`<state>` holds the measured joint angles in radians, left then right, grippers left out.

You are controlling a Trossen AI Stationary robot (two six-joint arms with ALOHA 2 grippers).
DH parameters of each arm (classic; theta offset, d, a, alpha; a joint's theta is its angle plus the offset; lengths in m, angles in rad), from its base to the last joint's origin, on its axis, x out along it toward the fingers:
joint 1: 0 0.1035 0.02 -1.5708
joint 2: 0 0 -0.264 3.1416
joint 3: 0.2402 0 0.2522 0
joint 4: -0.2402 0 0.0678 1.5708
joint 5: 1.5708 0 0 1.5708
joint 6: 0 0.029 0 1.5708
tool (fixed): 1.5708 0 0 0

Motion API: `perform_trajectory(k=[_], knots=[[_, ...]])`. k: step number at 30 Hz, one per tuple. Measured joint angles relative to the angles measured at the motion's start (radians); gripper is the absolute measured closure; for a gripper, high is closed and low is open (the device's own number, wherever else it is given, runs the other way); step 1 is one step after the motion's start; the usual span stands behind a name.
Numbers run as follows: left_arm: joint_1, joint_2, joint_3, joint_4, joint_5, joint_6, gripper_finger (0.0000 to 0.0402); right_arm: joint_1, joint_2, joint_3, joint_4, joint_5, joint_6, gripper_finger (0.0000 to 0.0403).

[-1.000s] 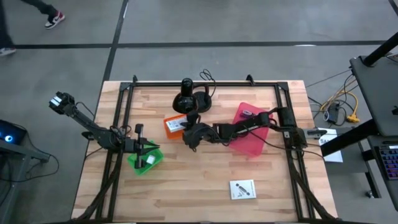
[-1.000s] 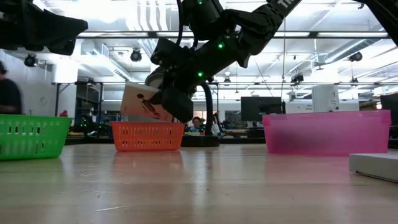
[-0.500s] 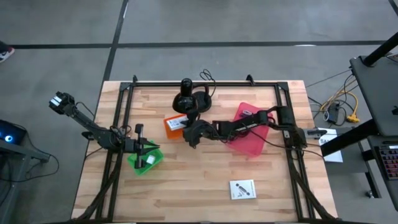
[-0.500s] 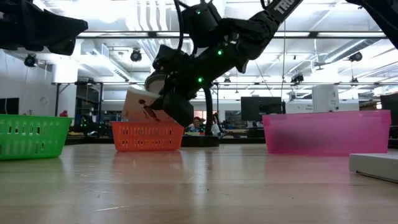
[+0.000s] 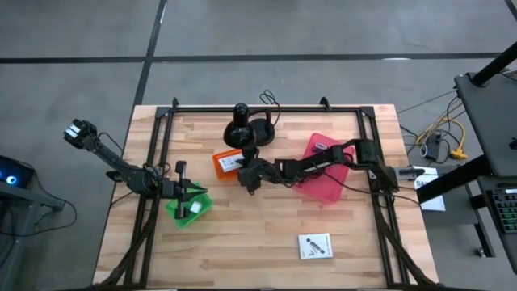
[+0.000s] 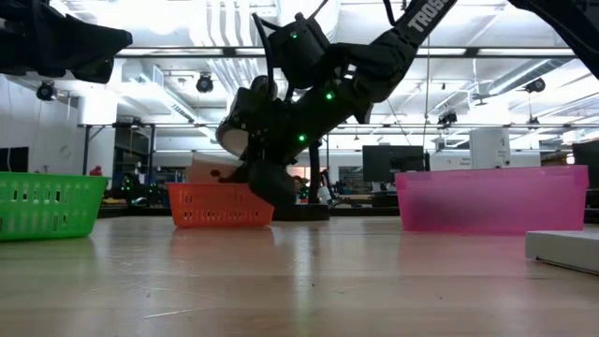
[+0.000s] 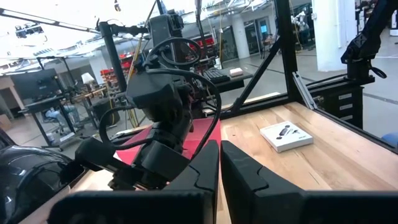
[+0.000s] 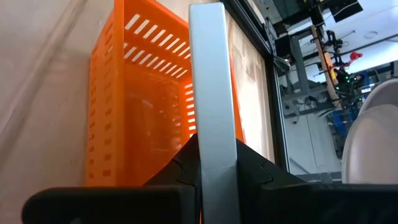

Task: Pick and place items into bin
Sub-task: Put the left card reader box into the orange bin

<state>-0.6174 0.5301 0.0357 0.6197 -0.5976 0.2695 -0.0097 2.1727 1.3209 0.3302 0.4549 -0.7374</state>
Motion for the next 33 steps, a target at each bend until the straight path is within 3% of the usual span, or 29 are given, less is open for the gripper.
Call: perform_trajectory(k=[21, 33], knots=[[0.0, 0.004, 0.0, 0.0, 0.0, 0.0, 0.04, 0.003, 0.001, 0.038, 0.016, 0.018, -0.007, 0.0321], [0.0, 0.032, 0.002, 0.0, 0.0, 0.0, 0.04, 0.014, 0.001, 0.061, -0.065, 0.016, -0.006, 0.028]])
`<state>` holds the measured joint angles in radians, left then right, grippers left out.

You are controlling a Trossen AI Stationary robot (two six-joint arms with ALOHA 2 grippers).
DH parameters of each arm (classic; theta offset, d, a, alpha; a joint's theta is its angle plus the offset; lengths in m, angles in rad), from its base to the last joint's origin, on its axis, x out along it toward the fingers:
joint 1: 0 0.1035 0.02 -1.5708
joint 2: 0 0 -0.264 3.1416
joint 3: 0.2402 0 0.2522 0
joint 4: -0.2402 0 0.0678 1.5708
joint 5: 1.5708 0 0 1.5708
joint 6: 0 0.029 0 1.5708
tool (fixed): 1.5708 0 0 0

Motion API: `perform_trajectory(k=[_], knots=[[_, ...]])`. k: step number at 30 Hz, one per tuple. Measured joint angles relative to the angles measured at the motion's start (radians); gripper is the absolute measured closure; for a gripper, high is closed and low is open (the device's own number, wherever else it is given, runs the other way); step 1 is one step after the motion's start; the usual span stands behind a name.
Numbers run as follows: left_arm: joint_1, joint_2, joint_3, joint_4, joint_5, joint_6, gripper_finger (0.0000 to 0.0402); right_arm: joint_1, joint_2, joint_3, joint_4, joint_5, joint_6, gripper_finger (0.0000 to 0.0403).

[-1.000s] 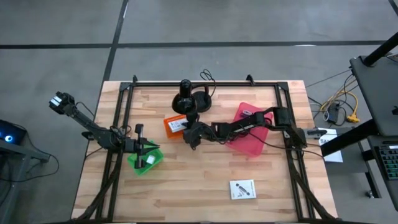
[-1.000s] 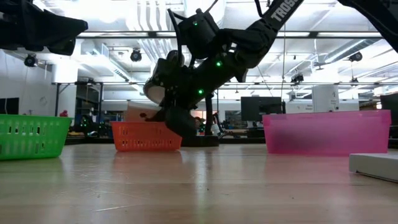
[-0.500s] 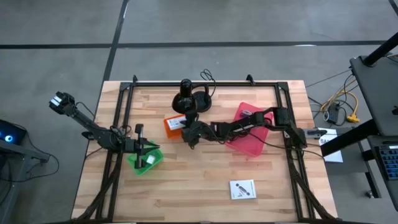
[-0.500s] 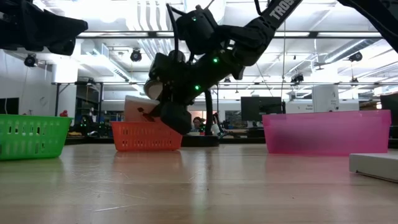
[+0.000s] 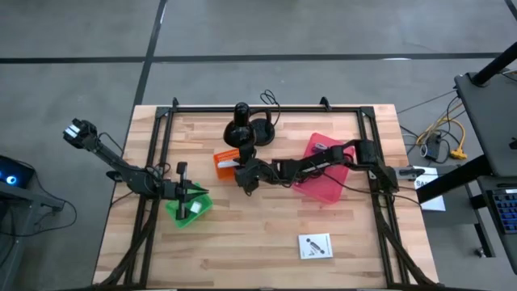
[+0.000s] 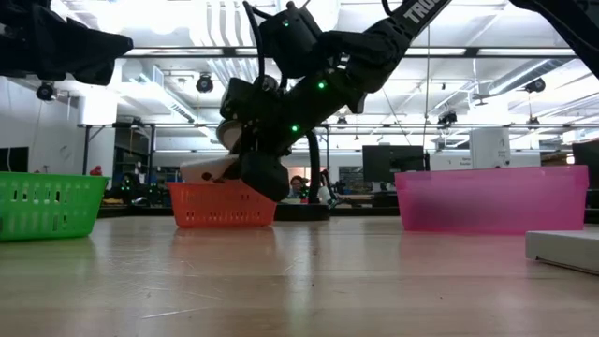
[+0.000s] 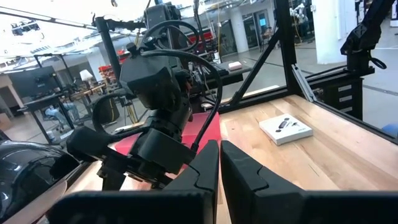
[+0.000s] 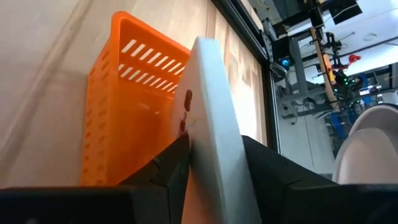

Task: Pick and place items into bin
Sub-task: Put the left card reader box into the orange bin, then stack the card reader box on top of the card reader box in the orange bin

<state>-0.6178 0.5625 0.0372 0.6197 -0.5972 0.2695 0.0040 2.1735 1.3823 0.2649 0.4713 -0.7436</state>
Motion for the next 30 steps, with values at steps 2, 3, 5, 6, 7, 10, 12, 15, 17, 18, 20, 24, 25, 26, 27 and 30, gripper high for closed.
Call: perform_trajectory(k=[2, 3, 5, 6, 7, 10, 12, 15, 17, 18, 20, 24, 25, 26, 27, 30], knots=[[0.0, 0.0, 0.0, 0.0, 0.0, 0.0, 0.04, 0.0, 0.0, 0.0, 0.0, 0.0, -0.007, 0.0278], [0.0, 0.0, 0.0, 0.0, 0.0, 0.0, 0.04, 0.0, 0.0, 0.0, 0.001, 0.0, -0.013, 0.0277], [0.0, 0.0, 0.001, 0.0, 0.0, 0.0, 0.04, 0.0, 0.0, 0.0, 0.001, 0.0, -0.015, 0.0277], [0.0, 0.0, 0.001, 0.0, 0.0, 0.0, 0.04, 0.0, 0.0, 0.0, 0.001, 0.0, -0.015, 0.0277], [0.0, 0.0, 0.001, 0.0, 0.0, 0.0, 0.04, 0.0, 0.0, 0.0, 0.001, 0.0, -0.015, 0.0277], [0.0, 0.0, 0.002, 0.0, 0.0, 0.0, 0.04, 0.0, 0.0, 0.0, 0.001, 0.0, -0.015, 0.0277], [0.0, 0.0, 0.002, 0.0, 0.0, 0.0, 0.04, 0.001, 0.0, 0.0, 0.001, 0.0, -0.015, 0.0277], [0.0, 0.0, 0.002, 0.0, 0.0, 0.0, 0.04, 0.005, -0.001, 0.0, 0.002, 0.001, -0.019, 0.0277], [0.0, 0.0, 0.002, 0.0, 0.0, 0.0, 0.04, 0.01, -0.002, 0.0, 0.002, 0.0, -0.019, 0.0277], [0.0, 0.0, 0.002, 0.0, 0.0, 0.0, 0.04, 0.012, -0.003, 0.0, 0.003, 0.0, -0.02, 0.0277], [0.0, 0.0, 0.002, 0.0, 0.0, 0.0, 0.04, 0.016, -0.007, 0.0, 0.003, 0.0, -0.02, 0.0277], [0.0, 0.0, 0.002, 0.0, 0.0, 0.0, 0.04, 0.025, -0.012, 0.0, 0.004, 0.001, -0.02, 0.0277], [0.0, 0.0, 0.002, 0.0, 0.0, 0.0, 0.04, 0.028, -0.013, 0.0, 0.003, 0.002, -0.02, 0.0277], [0.0, 0.0, 0.002, 0.0, 0.0, 0.0, 0.04, 0.032, -0.014, 0.0, 0.003, 0.003, -0.02, 0.0277], [0.0, 0.0, 0.002, 0.0, 0.0, 0.0, 0.04, 0.037, -0.015, 0.0, 0.003, 0.003, -0.02, 0.0277], [0.0, 0.0, 0.002, 0.0, 0.0, 0.0, 0.04, 0.052, -0.022, 0.0, 0.003, 0.003, -0.02, 0.0277]])
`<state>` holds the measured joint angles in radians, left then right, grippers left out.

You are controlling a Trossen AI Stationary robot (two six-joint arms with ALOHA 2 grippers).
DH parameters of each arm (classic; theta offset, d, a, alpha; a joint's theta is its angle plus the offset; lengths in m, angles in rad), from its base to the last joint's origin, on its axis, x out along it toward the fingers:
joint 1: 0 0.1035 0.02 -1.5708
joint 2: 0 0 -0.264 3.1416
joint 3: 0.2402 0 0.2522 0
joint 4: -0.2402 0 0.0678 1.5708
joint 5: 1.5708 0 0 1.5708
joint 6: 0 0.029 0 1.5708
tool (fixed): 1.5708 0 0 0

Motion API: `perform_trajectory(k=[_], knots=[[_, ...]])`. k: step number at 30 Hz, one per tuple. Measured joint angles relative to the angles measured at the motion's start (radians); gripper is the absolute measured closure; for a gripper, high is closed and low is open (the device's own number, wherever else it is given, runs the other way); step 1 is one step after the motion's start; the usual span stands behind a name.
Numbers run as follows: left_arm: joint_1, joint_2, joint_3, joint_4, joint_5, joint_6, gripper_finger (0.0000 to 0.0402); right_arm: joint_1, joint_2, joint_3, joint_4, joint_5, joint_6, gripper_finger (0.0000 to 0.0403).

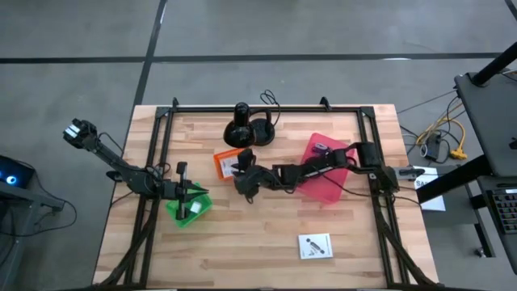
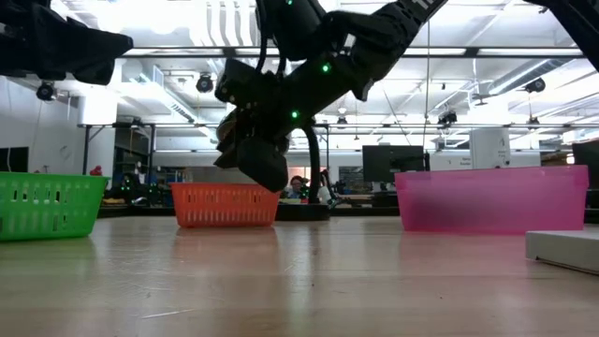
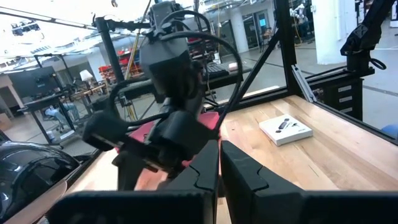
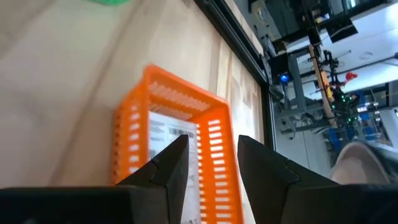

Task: Pick and place items into bin
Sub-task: Stack the card reader box on top of the card reader box in the orange bin

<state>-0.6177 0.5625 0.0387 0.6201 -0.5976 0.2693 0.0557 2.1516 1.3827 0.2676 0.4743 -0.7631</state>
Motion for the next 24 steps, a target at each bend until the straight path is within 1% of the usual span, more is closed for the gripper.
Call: perform_trajectory(k=[3, 8, 10, 12, 13, 14, 15, 17, 19, 24], knots=[[0.0, 0.0, 0.0, 0.0, 0.0, 0.0, 0.04, 0.012, -0.001, 0.0, 0.0, 0.021, -0.007, 0.0277], [0.0, 0.0, 0.0, 0.0, 0.0, 0.0, 0.04, 0.035, -0.004, 0.0, -0.002, 0.13, -0.045, 0.0277], [0.0, 0.0, 0.0, 0.0, 0.0, 0.0, 0.04, 0.057, -0.008, 0.0, -0.003, 0.238, -0.084, 0.0277], [0.0, 0.0, 0.0, 0.0, 0.0, 0.0, 0.04, 0.082, -0.01, 0.0, -0.003, 0.397, -0.112, 0.0277], [0.0, 0.0, 0.0, 0.0, 0.0, 0.0, 0.04, 0.09, -0.015, 0.0, -0.003, 0.459, -0.13, 0.0277], [0.0, 0.0, 0.0, 0.0, 0.0, 0.0, 0.04, 0.099, -0.021, -0.001, -0.011, 0.501, -0.14, 0.0277], [0.0, 0.0, 0.0, 0.0, 0.0, 0.0, 0.04, 0.108, -0.029, -0.002, -0.03, 0.517, -0.142, 0.0277], [0.0, 0.0, 0.0, 0.0, 0.0, 0.0, 0.04, 0.125, -0.052, -0.003, -0.094, 0.507, -0.116, 0.0277], [0.0, 0.0, 0.0, 0.0, 0.0, -0.001, 0.04, 0.145, -0.078, -0.003, -0.186, 0.458, -0.055, 0.0277], [0.0, 0.0, 0.0, 0.0, 0.0, -0.001, 0.04, 0.172, -0.172, -0.006, -0.465, 0.258, 0.185, 0.0278]])
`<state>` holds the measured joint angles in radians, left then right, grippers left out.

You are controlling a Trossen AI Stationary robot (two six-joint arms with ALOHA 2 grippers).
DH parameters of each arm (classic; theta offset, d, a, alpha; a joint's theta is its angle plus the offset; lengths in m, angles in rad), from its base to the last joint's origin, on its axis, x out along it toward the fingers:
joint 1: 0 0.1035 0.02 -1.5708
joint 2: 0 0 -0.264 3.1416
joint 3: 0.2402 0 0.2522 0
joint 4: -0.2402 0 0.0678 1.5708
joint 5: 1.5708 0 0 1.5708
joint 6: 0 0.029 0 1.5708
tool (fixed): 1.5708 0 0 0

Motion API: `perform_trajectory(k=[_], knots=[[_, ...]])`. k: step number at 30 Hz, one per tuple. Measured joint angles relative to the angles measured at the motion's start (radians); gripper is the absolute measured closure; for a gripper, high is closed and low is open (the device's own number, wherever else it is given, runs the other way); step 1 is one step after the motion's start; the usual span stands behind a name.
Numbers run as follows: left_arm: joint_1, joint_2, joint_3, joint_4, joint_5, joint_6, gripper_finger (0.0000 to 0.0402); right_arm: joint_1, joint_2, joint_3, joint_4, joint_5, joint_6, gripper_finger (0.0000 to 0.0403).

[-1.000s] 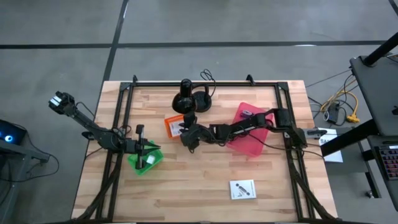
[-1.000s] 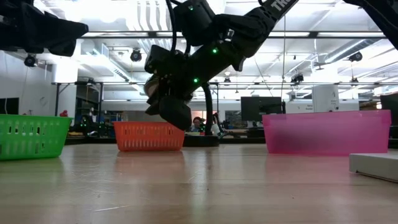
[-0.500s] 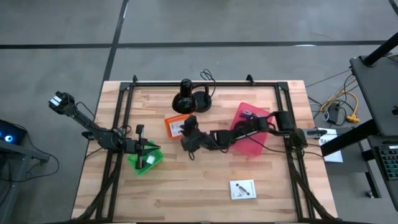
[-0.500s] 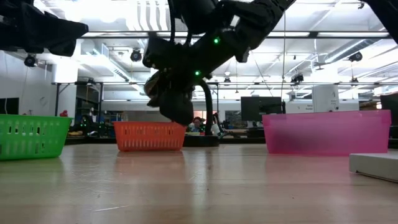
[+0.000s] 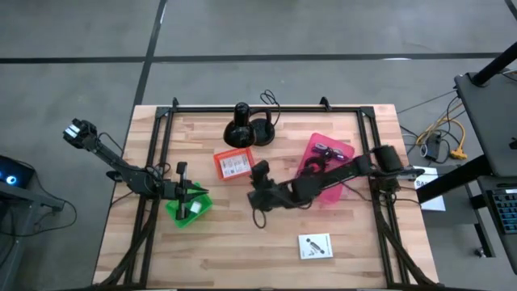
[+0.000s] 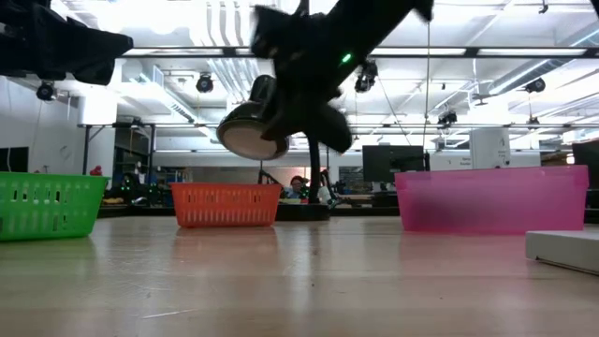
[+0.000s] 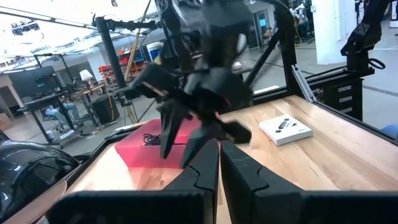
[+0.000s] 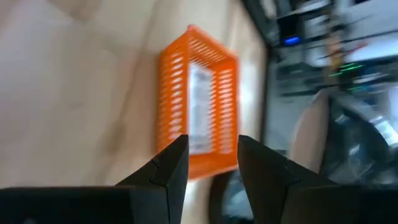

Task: Pick and place items into bin
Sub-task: Stack the card reader box on top of the card reader box in the orange bin

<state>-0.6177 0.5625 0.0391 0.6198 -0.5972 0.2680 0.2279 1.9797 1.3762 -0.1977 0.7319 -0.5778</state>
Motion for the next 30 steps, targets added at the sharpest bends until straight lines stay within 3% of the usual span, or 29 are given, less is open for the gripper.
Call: perform_trajectory(k=[4, 8, 21, 30], knots=[[0.0, 0.0, 0.0, 0.0, 0.0, 0.0, 0.04, 0.001, -0.101, -0.019, -0.165, -0.17, 0.175, 0.0278], [0.0, 0.0, 0.0, 0.001, 0.0, 0.0, 0.04, 0.019, -0.222, -0.092, -0.214, -0.291, 0.263, 0.0278], [0.0, 0.0, 0.0, 0.0, 0.0, 0.0, 0.04, 0.221, -0.669, -0.419, -0.211, -0.283, 0.484, 0.0278], [0.0, 0.0, 0.0, 0.0, 0.0, -0.001, 0.04, 0.413, -0.89, -0.582, -0.218, -0.286, 0.724, 0.0278]])
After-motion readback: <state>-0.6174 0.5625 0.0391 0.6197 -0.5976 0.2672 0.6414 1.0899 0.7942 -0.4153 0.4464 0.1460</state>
